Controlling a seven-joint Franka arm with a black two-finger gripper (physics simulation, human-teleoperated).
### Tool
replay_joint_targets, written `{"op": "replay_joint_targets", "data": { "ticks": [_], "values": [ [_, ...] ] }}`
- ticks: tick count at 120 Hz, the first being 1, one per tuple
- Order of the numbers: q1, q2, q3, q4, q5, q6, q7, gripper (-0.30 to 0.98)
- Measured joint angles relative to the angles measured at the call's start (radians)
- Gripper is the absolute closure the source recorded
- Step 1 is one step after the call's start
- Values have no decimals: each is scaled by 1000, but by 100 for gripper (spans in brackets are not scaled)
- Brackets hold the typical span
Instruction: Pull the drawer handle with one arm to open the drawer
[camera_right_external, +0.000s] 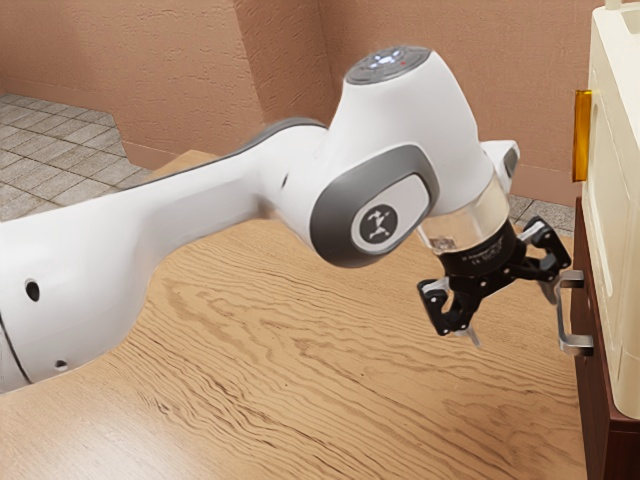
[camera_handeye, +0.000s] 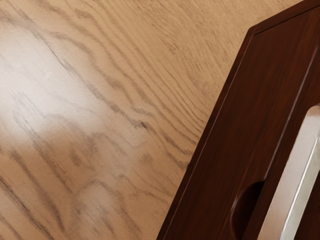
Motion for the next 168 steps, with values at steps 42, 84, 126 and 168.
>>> {"op": "replay_joint_targets", "data": {
  "ticks": [42,84,126,168],
  "values": [
    [3,47,-1,31,0,34,56,0],
    [4,91,-2,59,0,55,86,2],
    [3,86,-1,47,0,65,99,33],
    [12,75,1,33,45,66,110,54]
  ]
}}
